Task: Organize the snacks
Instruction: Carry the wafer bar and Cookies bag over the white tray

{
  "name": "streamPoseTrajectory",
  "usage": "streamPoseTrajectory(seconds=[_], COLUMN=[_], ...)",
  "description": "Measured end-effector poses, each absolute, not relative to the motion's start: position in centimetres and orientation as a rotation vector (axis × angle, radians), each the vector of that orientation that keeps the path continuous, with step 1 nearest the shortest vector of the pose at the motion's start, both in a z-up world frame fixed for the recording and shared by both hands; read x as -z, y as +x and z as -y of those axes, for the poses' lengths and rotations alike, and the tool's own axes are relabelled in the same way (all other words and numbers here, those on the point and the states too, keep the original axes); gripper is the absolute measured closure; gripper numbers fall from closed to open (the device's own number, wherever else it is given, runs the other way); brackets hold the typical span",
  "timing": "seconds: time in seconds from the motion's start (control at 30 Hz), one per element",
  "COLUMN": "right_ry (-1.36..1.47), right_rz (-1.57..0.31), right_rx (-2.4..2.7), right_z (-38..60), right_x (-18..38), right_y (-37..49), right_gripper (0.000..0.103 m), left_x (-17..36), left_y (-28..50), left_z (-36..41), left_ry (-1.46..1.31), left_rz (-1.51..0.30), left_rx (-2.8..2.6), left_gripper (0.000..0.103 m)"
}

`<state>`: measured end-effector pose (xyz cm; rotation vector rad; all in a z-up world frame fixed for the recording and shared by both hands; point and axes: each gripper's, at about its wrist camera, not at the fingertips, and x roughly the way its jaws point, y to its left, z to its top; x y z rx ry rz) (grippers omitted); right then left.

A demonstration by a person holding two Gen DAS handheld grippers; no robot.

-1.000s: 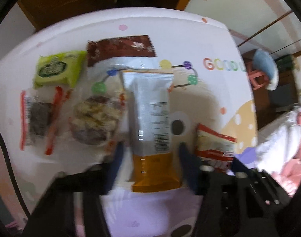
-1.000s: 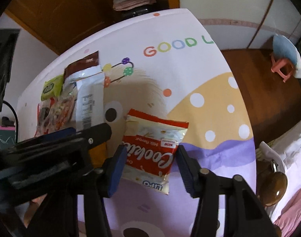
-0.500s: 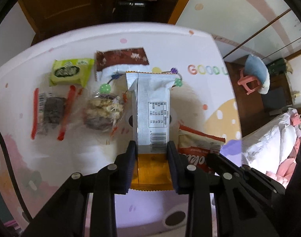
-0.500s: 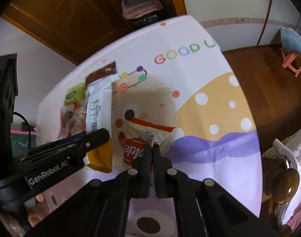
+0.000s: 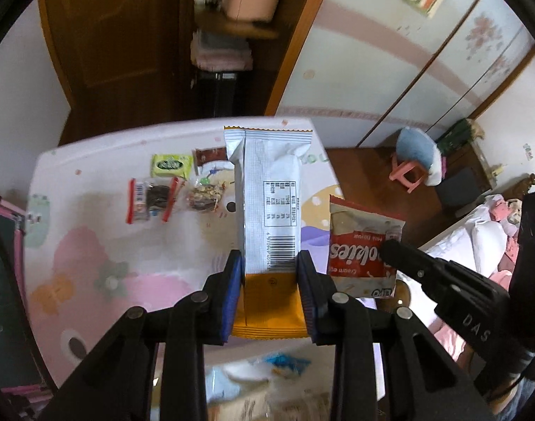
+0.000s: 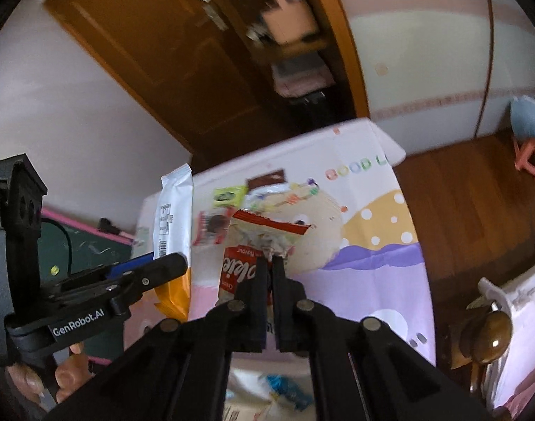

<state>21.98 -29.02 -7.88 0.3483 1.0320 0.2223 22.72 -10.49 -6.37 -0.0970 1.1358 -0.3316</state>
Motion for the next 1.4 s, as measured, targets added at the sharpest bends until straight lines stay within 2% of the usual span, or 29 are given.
streamPoseTrajectory(seconds=[0.17, 0.4, 0.8, 1.4], right_ry=[0.304, 0.237, 0.153, 0.036], right_rz=[-0.953, -0.910, -0.928, -1.067], right_rx=[-0.310, -0.411, -0.481, -0.433], right_z=[28.0, 26.4, 24.3, 21.4], right_x=[2.8, -0.9, -1.0, 2.6], right_y=[16.8, 10.7, 4.0, 1.7], right_gripper=[0.101, 0.101, 0.101, 0.101], left_x=[1.5, -1.5, 3.5, 6.8], left_y=[16.1, 7.3, -0.7, -2.2], left_z=[8.3, 5.9, 4.6, 3.7], left_ry=[-0.088, -0.097, -0.093, -0.112], left_rz=[-1.045, -1.001, -1.147, -1.203], left_rx=[0.321, 0.297, 0.241, 0.197], left_gripper=[0.074, 0.073, 0.073, 0.072])
